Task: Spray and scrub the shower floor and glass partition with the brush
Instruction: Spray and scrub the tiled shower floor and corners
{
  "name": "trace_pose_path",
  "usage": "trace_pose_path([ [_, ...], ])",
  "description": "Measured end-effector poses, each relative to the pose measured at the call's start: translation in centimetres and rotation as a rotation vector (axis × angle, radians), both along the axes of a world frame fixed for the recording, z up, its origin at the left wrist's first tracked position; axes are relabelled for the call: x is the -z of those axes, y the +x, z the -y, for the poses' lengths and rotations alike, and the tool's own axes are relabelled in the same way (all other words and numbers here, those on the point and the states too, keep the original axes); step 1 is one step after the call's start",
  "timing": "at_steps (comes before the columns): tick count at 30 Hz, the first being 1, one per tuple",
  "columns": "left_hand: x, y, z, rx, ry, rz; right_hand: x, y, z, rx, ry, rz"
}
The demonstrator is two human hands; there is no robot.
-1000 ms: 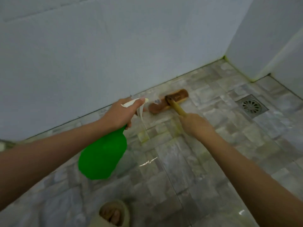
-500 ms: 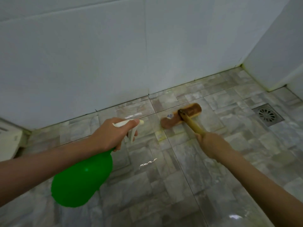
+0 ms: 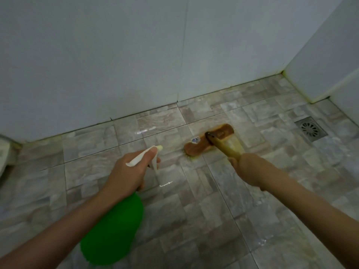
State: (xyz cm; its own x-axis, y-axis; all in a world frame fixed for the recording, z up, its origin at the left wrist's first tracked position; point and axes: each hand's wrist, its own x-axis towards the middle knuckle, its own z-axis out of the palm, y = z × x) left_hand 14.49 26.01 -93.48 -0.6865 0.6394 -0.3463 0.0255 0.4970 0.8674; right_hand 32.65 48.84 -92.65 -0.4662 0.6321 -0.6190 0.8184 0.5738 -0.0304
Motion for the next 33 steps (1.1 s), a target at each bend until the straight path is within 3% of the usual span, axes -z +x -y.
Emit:
trace_pose_path([
  [7,-0.5,-1.5,1.2,0.045,-0.039,-0.091,2.3,-9.6,-1.4,-0.06,0.021,-0.172],
  [13,-0.9,-2.4,3.0,-0.021,0.018,-0.076,1.4,2.0,3.0,-0.049,0.055,-0.009],
  [16,-0.3,-2.3,3.1,-0.022,-0.013,-0.066,2.3,-1.7,1.9,-0.128,0.096,-0.017],
  [20,0.1,-1.8,3.0,0.017,-0.05,-0.066,3.8,-7.2,-1.1,-0.081,0.067,-0.175],
  [25,0.2,-2.3,3.6,-0.017,-0.059,-0.056,2.2,4.1,4.2,-0.063,0.089,-0.069],
  [27,0.3,-2.5,3.7,-0.065,-0.061,-0.042,1.9,4.7,4.9,-0.1,0.102,-0.04],
  [33,0.7,-2.6,4.8,-0.15,-0.068,-0.032,4.9,-10.5,2.1,-0.222,0.032,-0.234],
])
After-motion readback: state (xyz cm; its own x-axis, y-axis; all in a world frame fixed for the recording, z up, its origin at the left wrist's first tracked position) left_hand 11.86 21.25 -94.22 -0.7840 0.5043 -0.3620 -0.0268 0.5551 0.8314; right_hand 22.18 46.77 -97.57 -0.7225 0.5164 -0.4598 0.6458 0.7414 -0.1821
